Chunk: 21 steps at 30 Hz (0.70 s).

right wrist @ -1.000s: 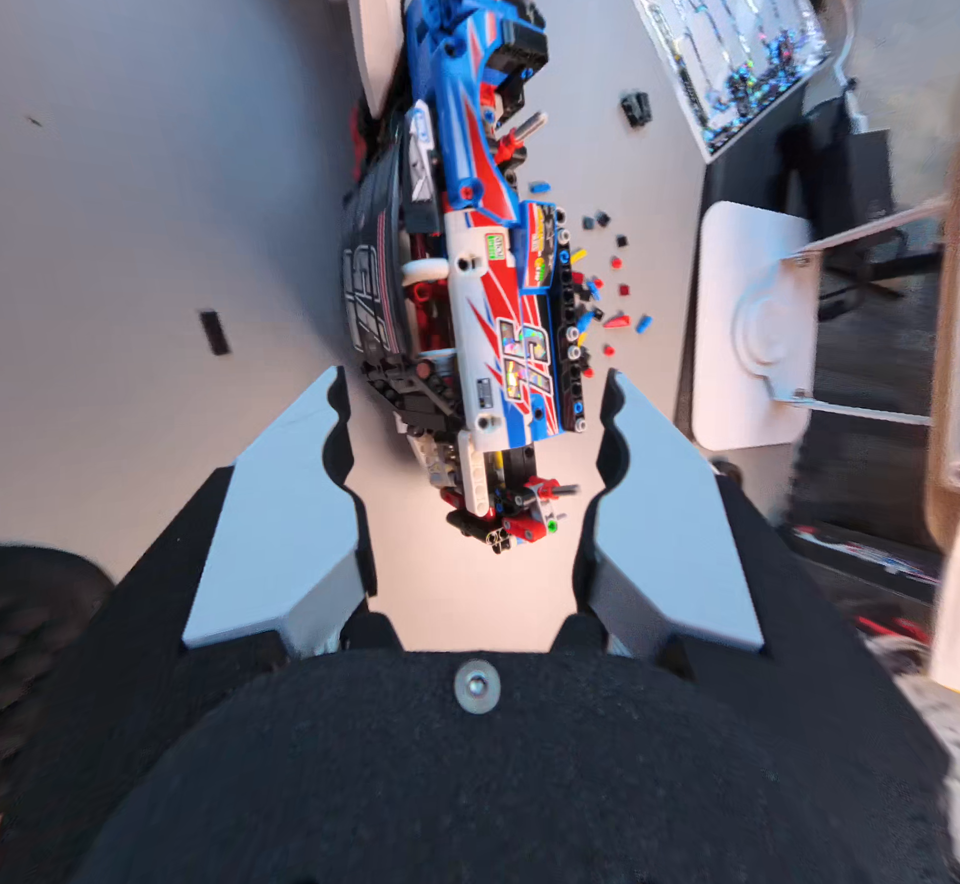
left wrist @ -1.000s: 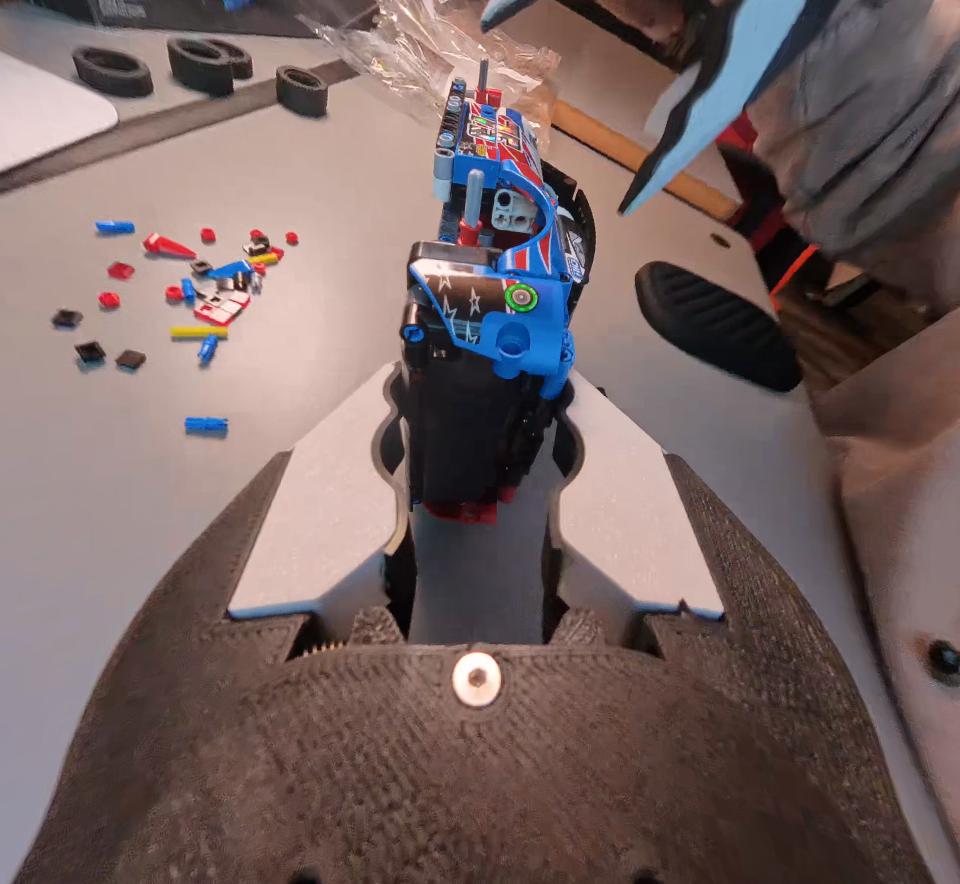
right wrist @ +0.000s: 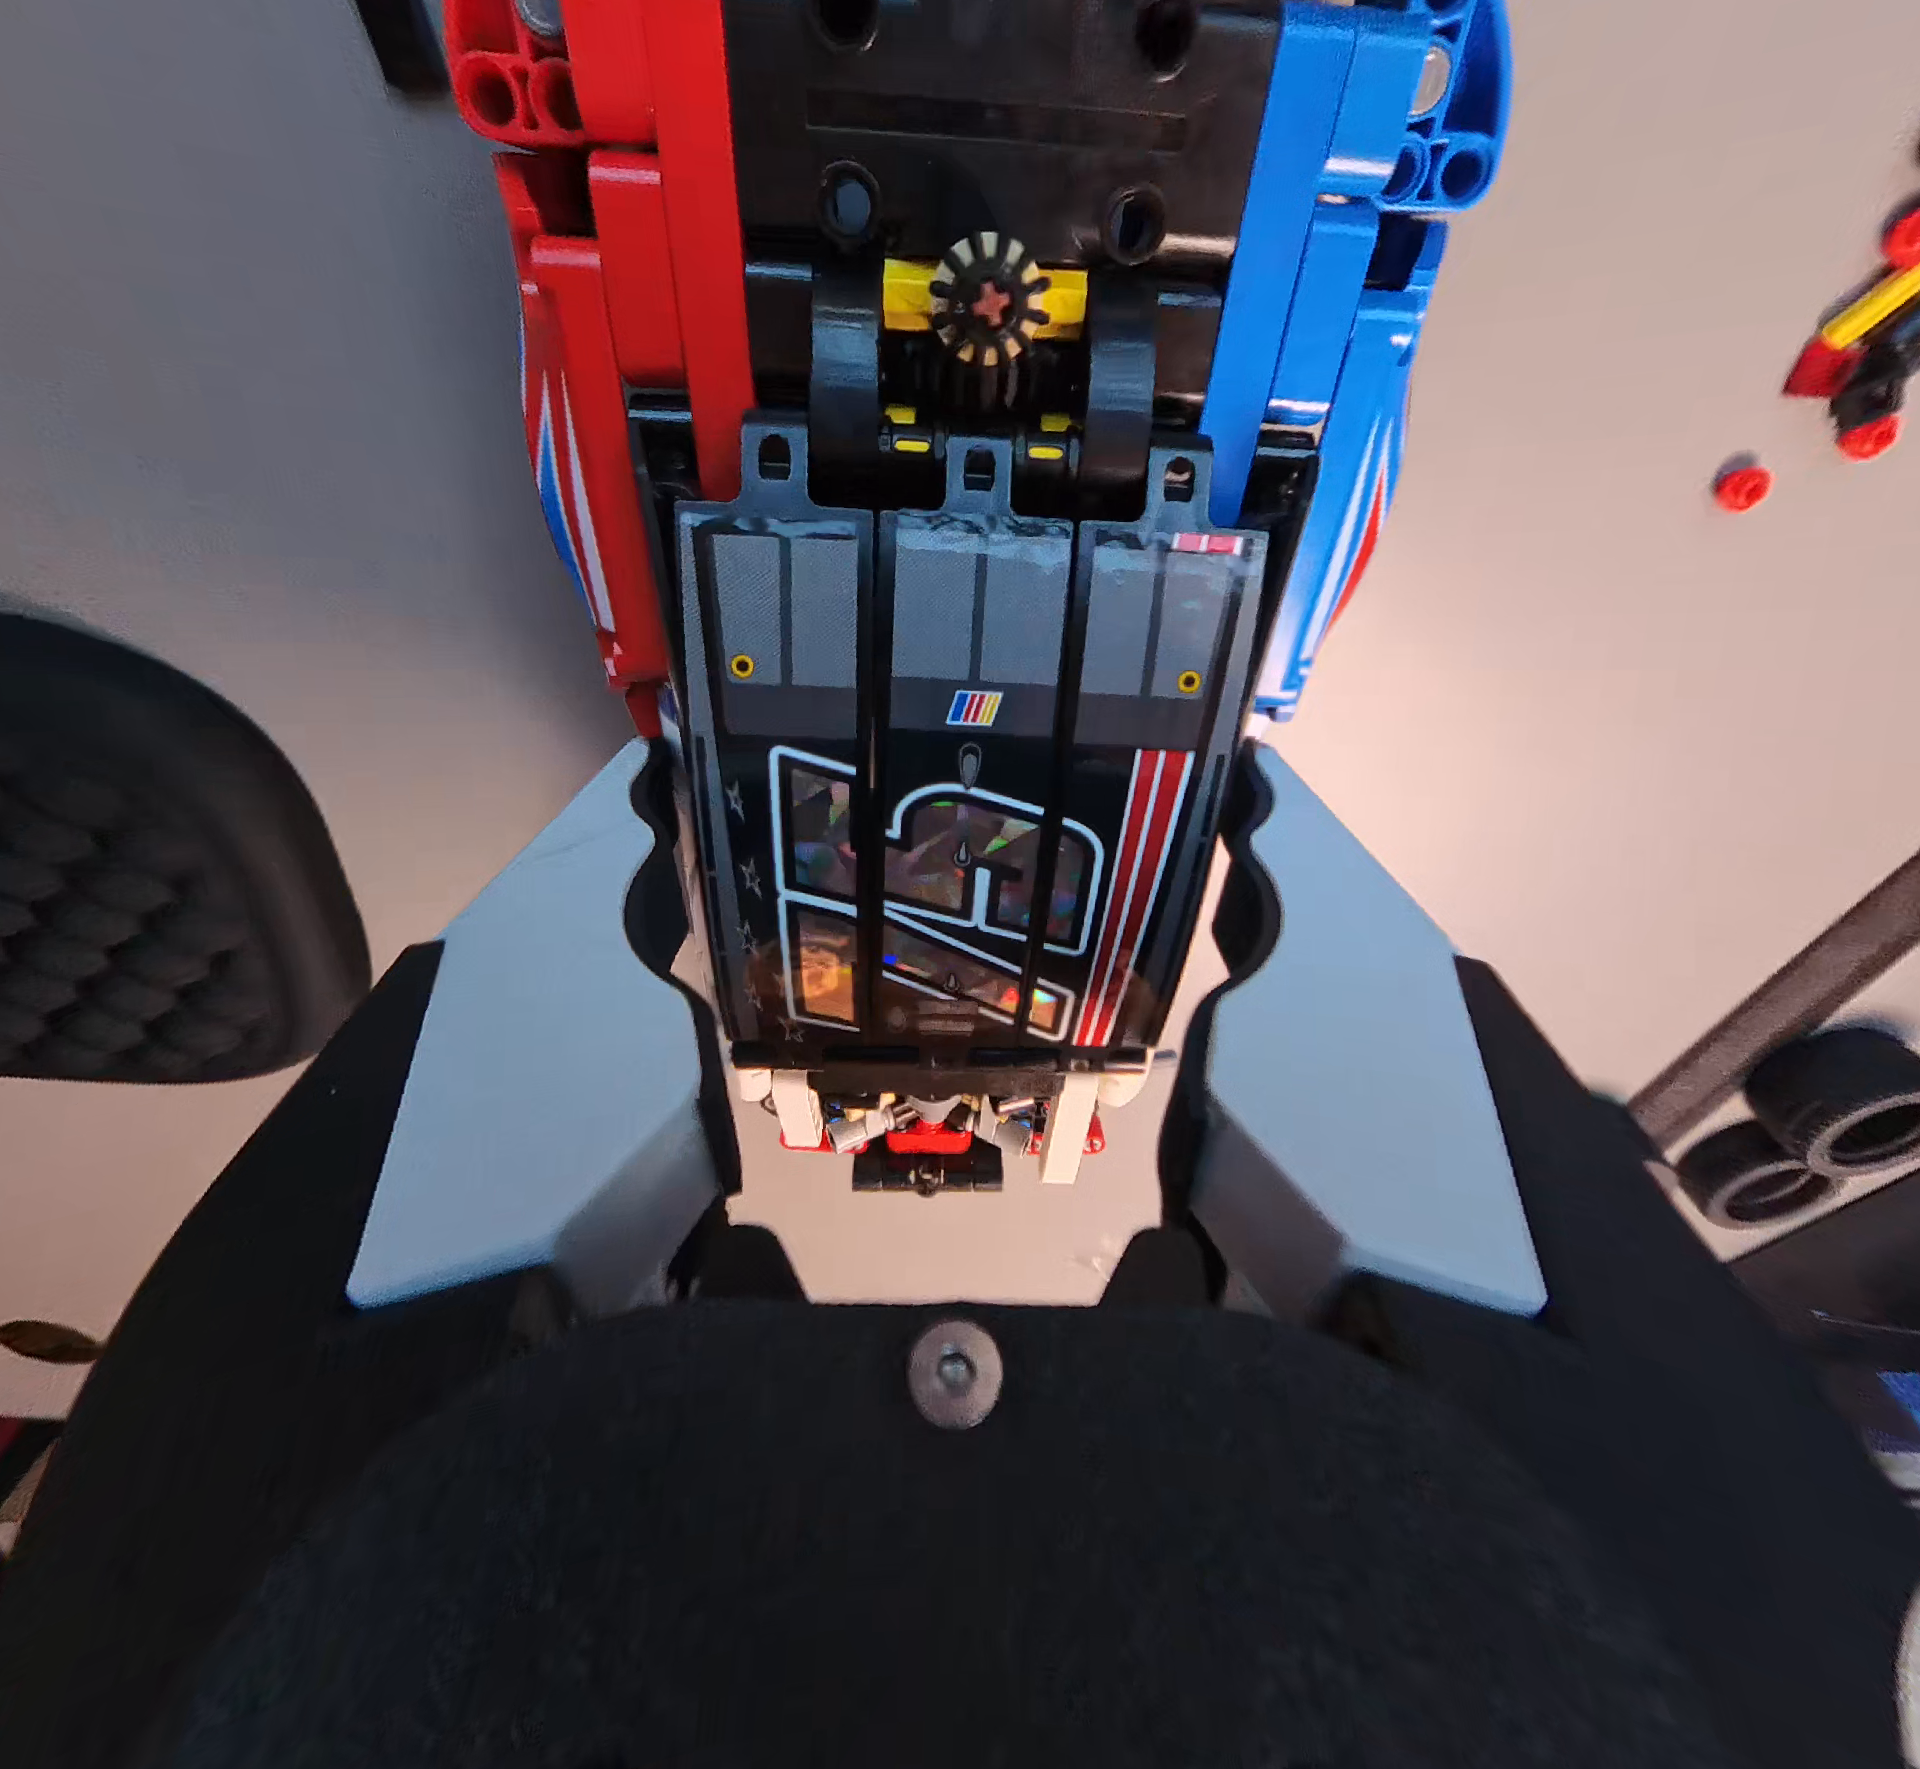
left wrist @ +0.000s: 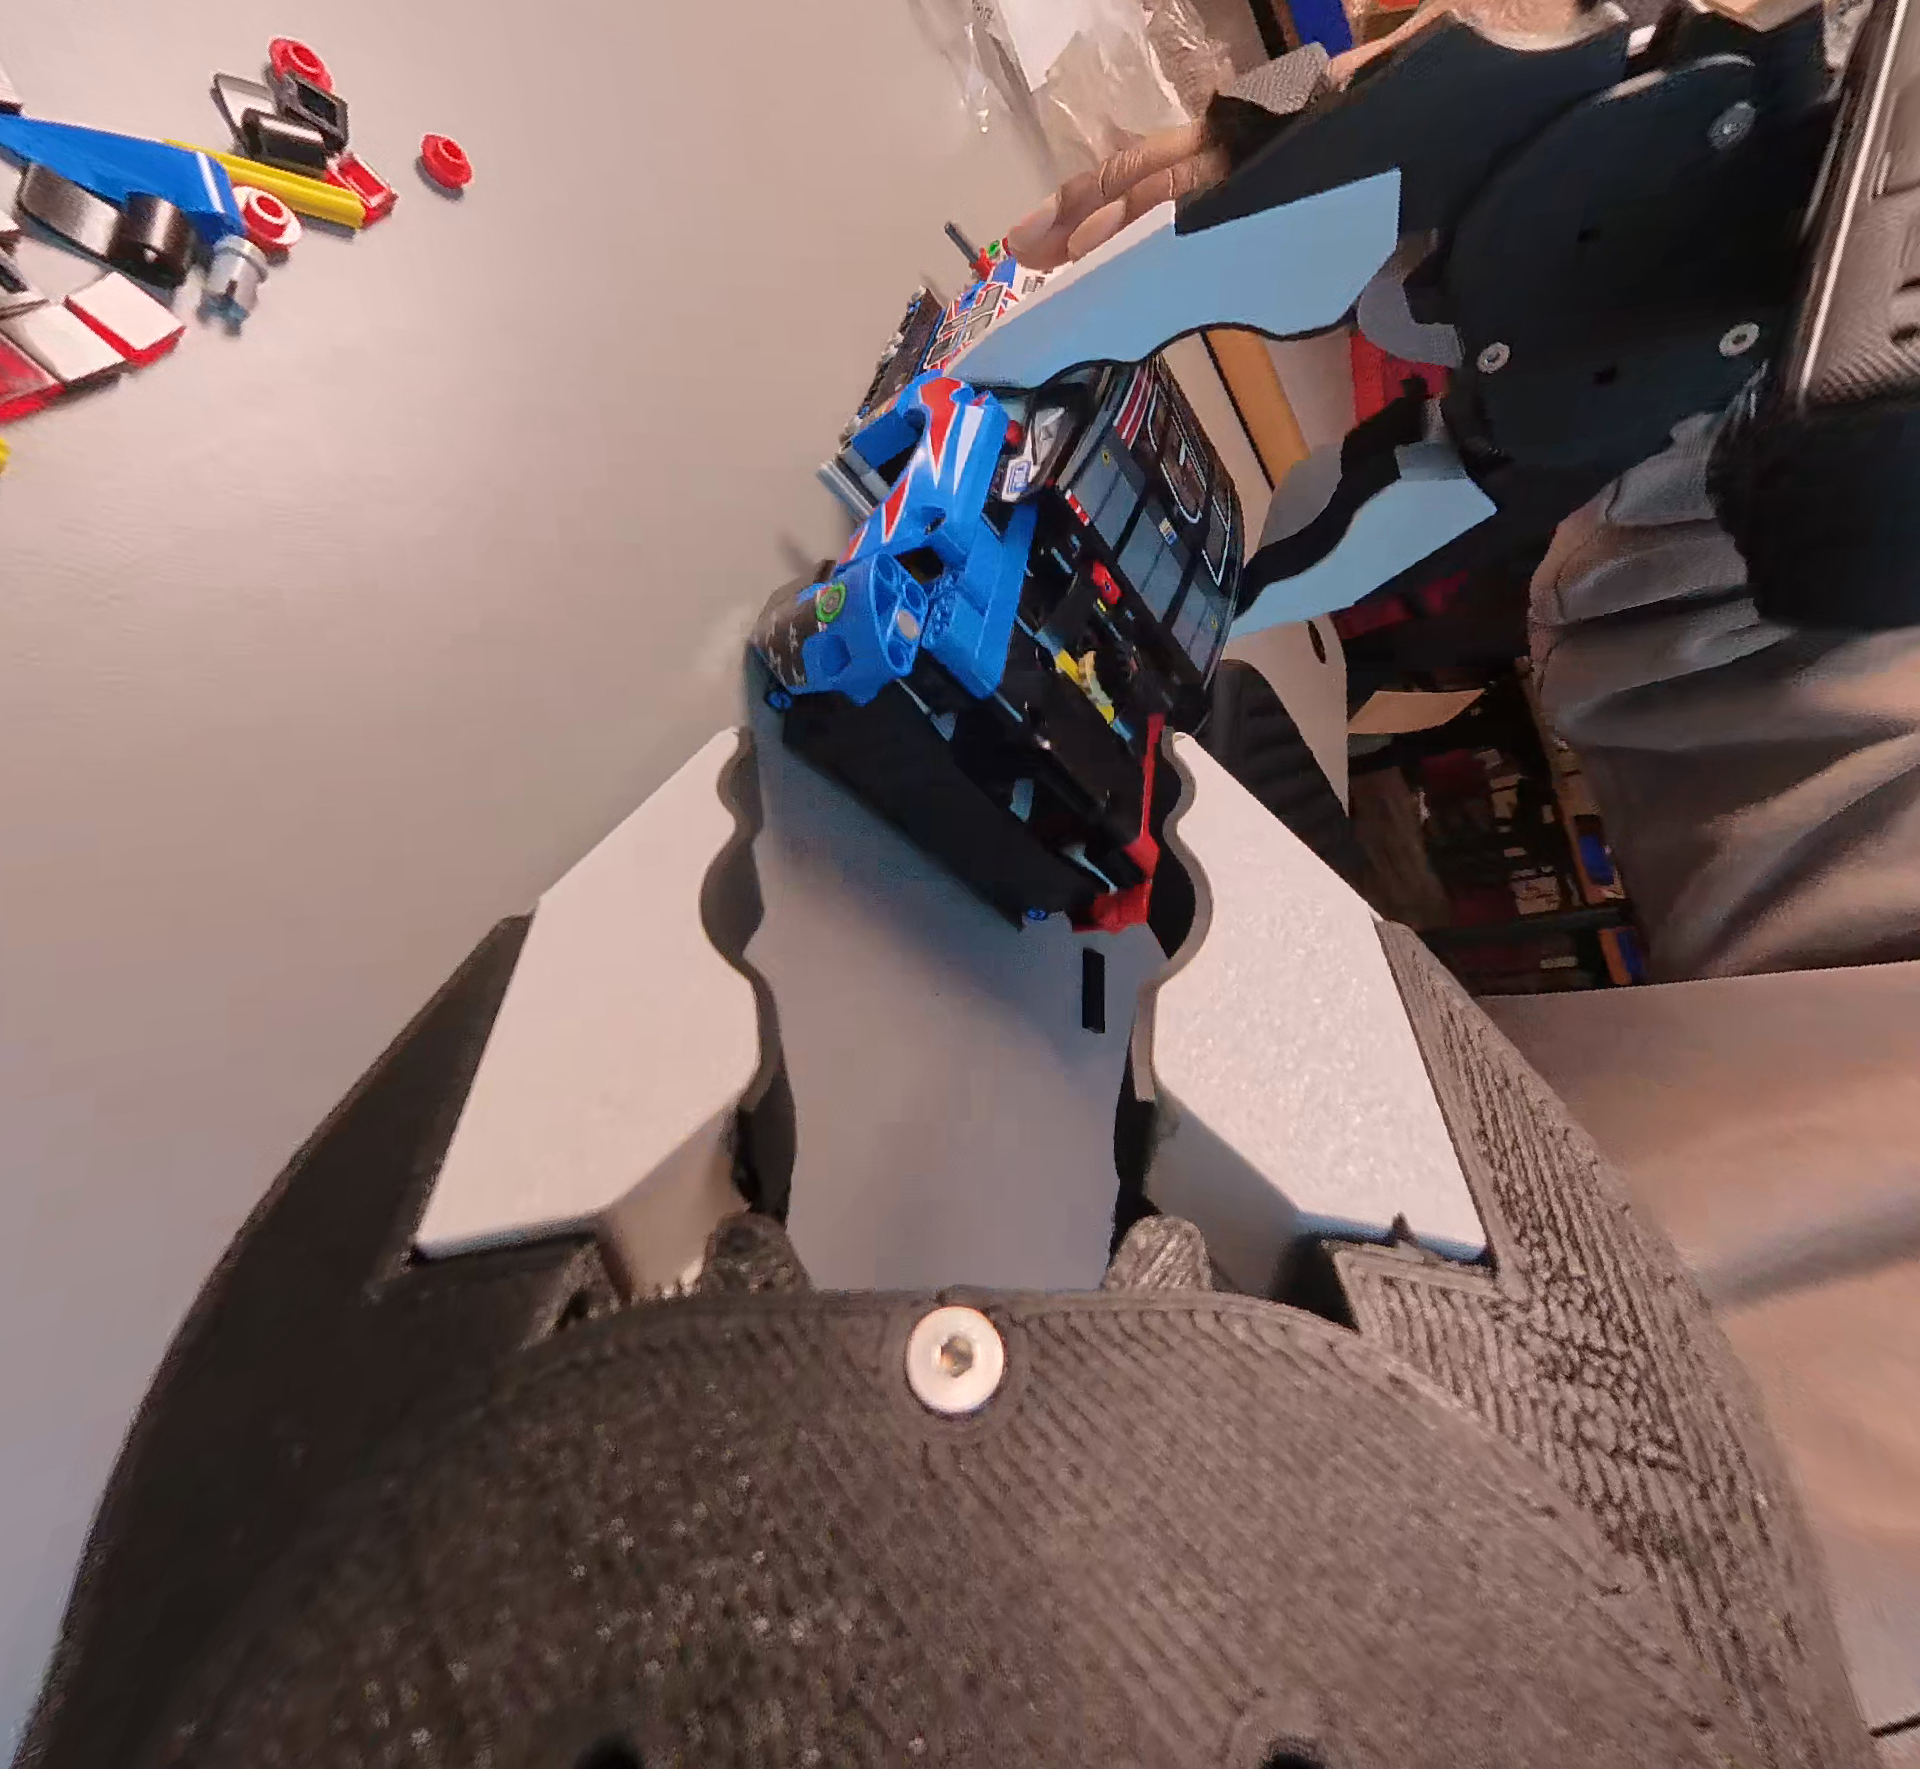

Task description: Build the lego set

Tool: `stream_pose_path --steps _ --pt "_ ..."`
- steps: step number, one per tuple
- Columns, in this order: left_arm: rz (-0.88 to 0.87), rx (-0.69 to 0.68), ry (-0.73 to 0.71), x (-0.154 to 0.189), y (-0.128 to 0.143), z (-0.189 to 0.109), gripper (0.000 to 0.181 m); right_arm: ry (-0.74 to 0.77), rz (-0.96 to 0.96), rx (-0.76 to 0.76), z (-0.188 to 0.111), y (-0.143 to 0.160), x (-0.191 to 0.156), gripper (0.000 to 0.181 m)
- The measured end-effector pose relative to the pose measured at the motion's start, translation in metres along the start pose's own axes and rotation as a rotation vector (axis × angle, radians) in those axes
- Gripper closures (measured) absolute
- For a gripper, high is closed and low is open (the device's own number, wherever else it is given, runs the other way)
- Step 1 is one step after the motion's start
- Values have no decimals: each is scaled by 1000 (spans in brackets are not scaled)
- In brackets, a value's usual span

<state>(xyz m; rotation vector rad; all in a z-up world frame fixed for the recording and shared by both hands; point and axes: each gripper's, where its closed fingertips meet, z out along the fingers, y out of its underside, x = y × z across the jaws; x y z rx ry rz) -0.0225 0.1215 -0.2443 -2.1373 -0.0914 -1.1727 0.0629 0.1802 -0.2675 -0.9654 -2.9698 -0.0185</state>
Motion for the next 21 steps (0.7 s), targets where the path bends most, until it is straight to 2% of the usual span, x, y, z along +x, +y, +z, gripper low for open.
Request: stream_pose_path --steps 3,10,14,18,21 --pt "84 35 -13 10 1 -8 108 24 14 -14 -2 18 3 79" --pt "321 55 -122 32 24 -37 109 51 -14 -218 -4 89 11 80" --pt "418 102 -204 35 34 -59 110 86 -6 -276 -6 117 19 80" --pt "464 159 -280 32 41 -81 110 112 65 -267 -8 131 26 80" --pt "516 208 -349 29 42 -93 110 117 175 -184 -8 133 31 80"
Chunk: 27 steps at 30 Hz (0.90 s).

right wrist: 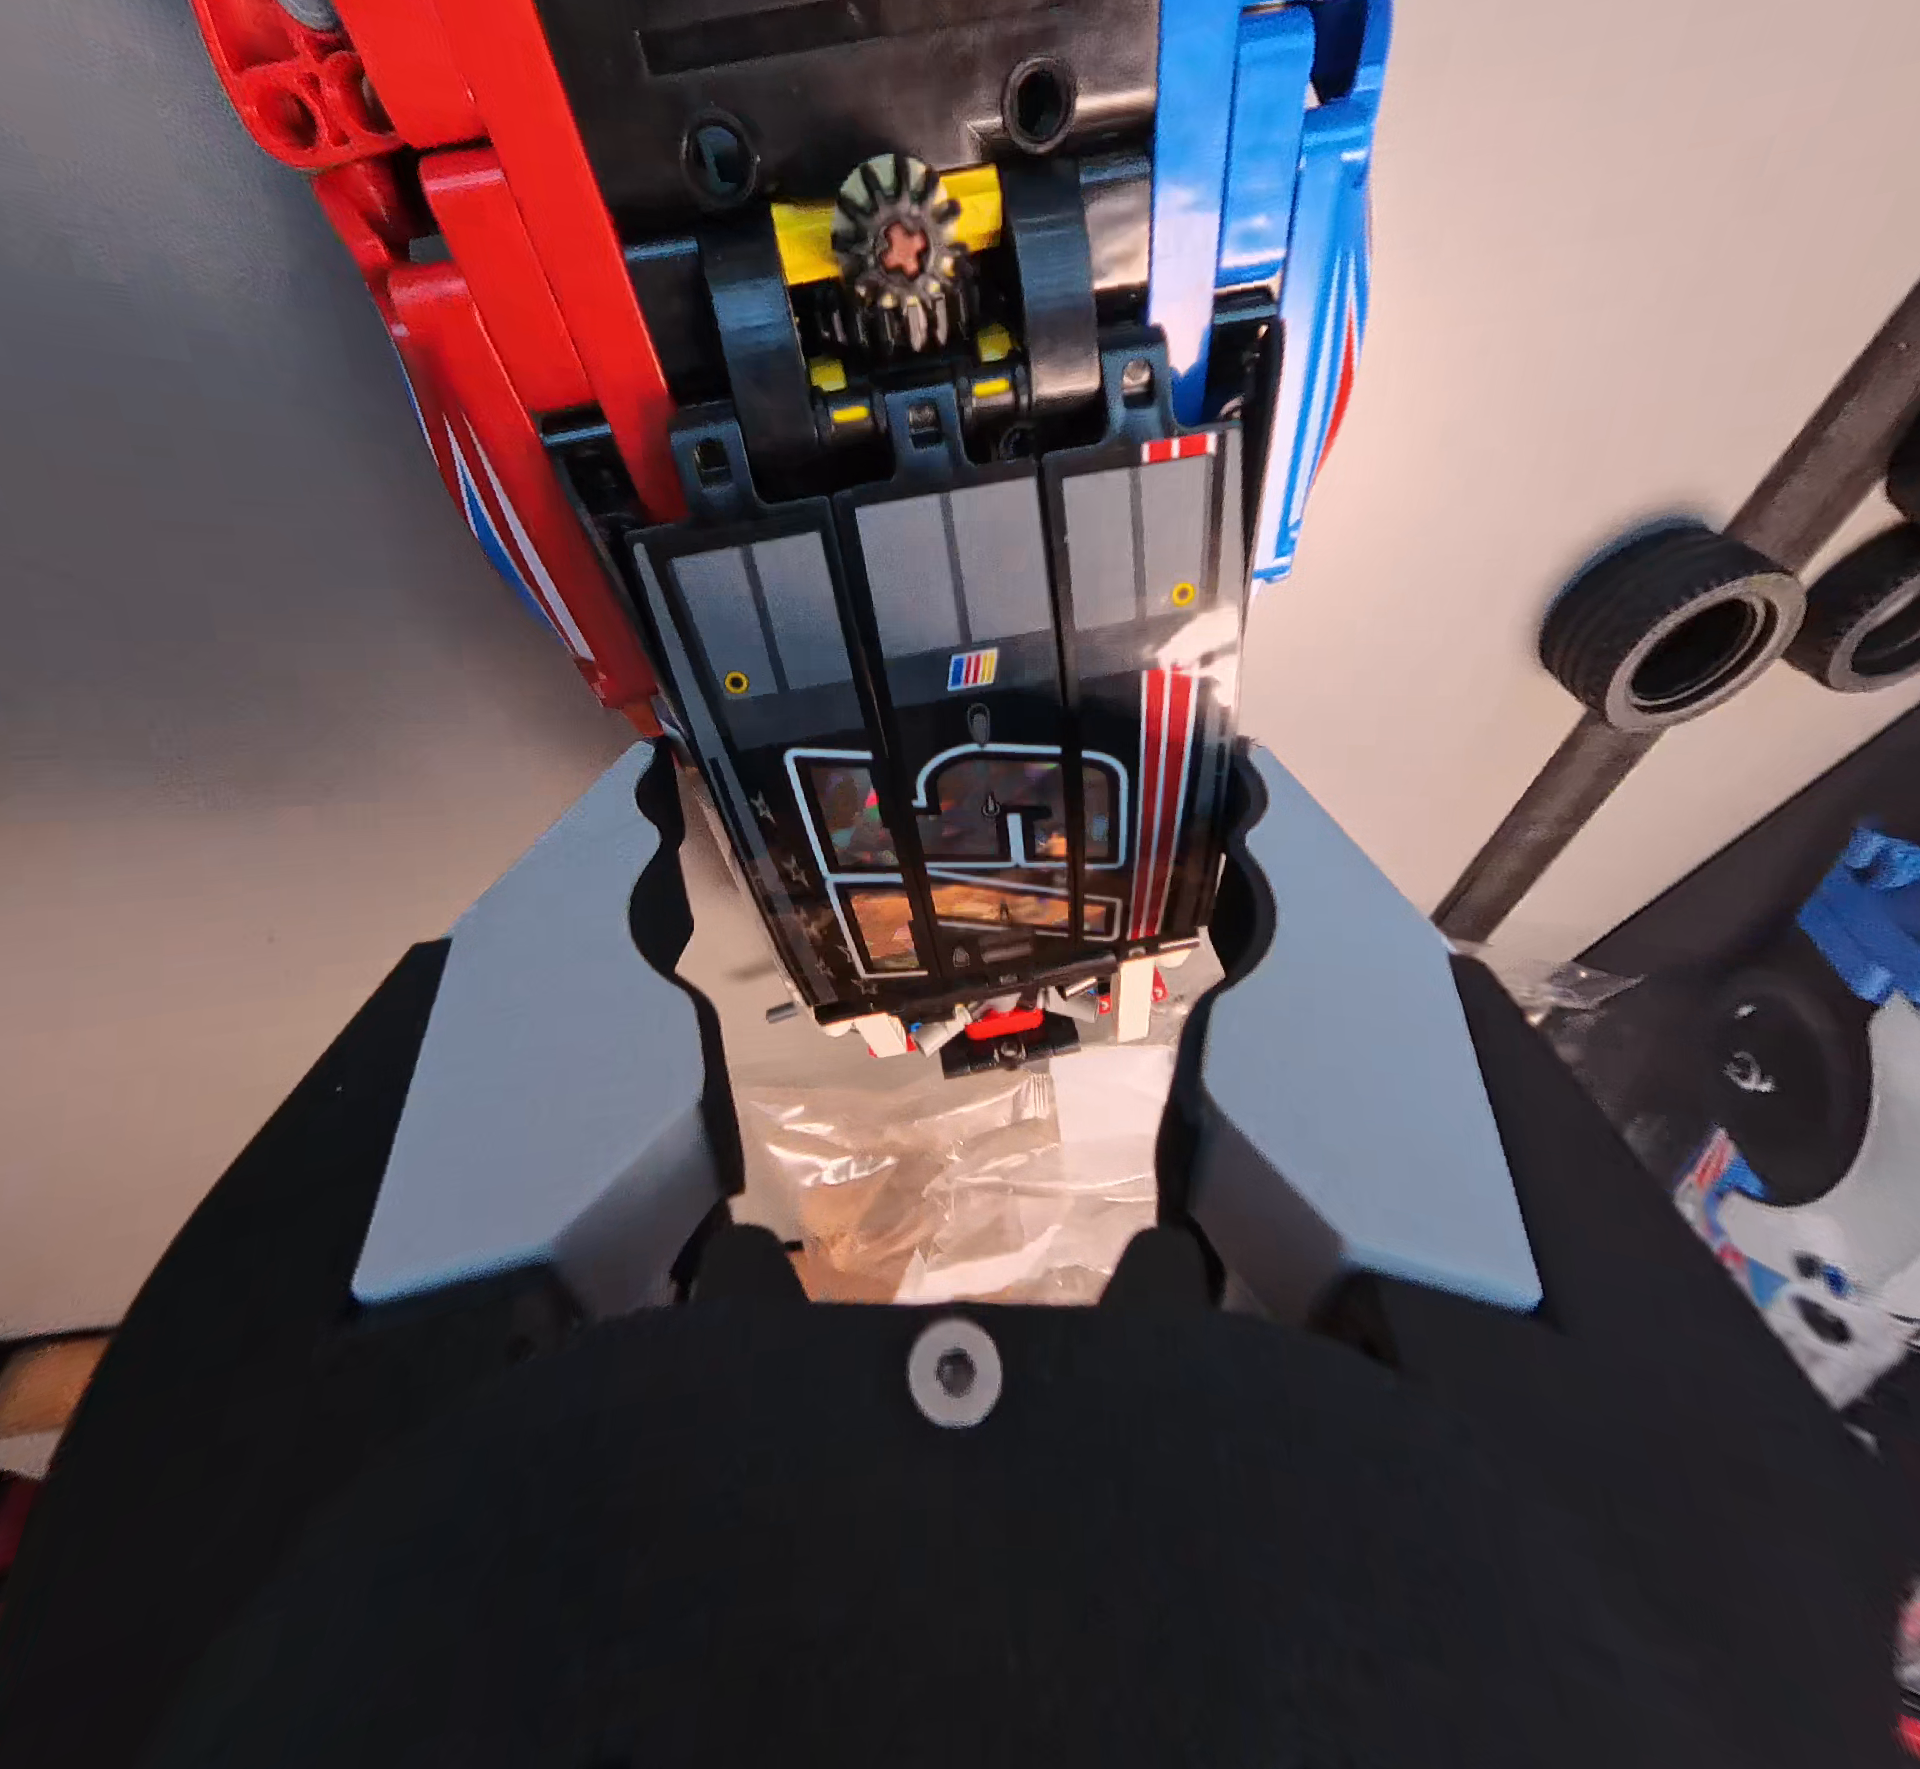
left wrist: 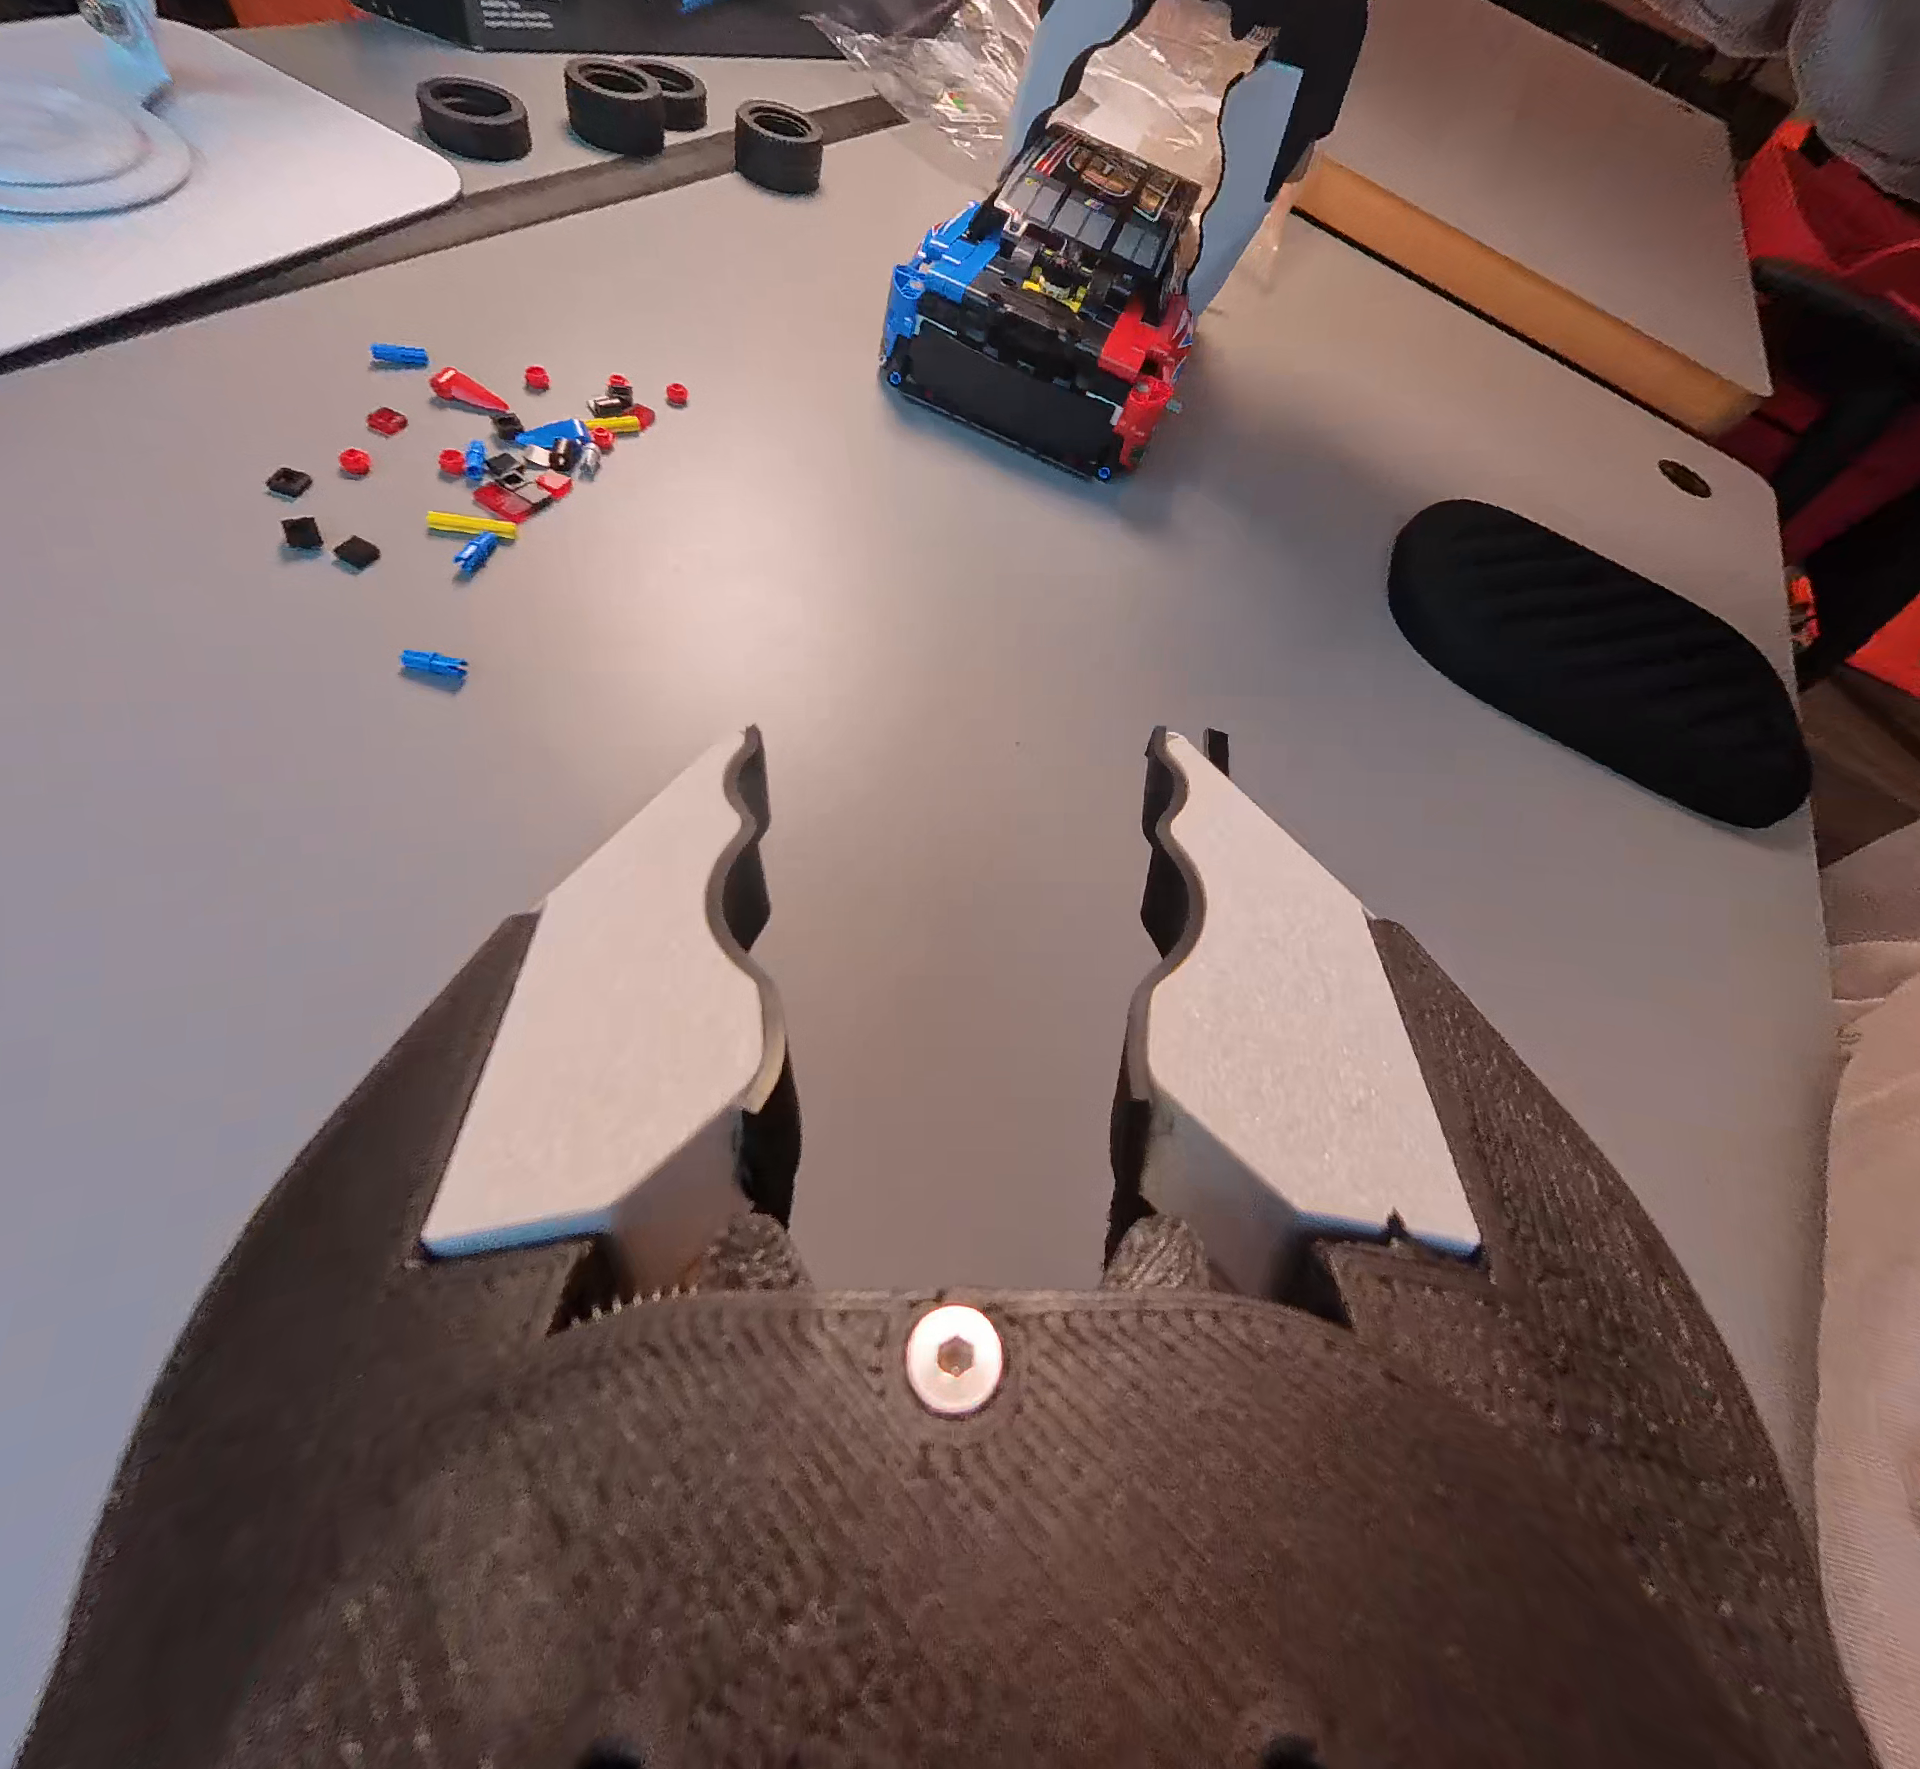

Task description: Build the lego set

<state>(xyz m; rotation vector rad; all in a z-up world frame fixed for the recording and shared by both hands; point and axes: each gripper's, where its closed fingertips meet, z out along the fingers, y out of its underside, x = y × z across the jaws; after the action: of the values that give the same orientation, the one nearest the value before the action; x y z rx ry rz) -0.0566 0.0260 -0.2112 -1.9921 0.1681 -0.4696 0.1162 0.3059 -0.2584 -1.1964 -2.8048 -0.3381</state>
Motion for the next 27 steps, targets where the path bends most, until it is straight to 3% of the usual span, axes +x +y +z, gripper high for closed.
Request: stream_pose_path --steps 7,9,12,15,17,19,23,26,27 --pt "25 57 -37 -2 -7 -16 108 32 219 170 0 3 11 79" --pt "63 73 -61 -5 -12 -22 107 65 289 243 -13 -2 11 80" --pt "99 95 -87 -8 -15 -33 108 163 387 594 -79 -38 7 79" --pt "132 130 -157 -19 -17 -48 110 321 475 1022 -158 -69 -10 95" --pt "128 172 -205 -25 -22 -60 112 377 544 1216 -181 -83 -34 104" --pt "114 221 -252 -30 -29 -75 114 380 626 1333 -179 -98 -60 110" --pt "84 316 -369 -42 -39 -112 117 286 746 1457 -146 -127 -96 119" --pt "77 347 -536 -68 -46 -162 124 321 764 1519 -135 -135 -96 152" --pt "77 342 -621 -82 -48 -186 130 333 765 1527 -135 -135 -94 174"
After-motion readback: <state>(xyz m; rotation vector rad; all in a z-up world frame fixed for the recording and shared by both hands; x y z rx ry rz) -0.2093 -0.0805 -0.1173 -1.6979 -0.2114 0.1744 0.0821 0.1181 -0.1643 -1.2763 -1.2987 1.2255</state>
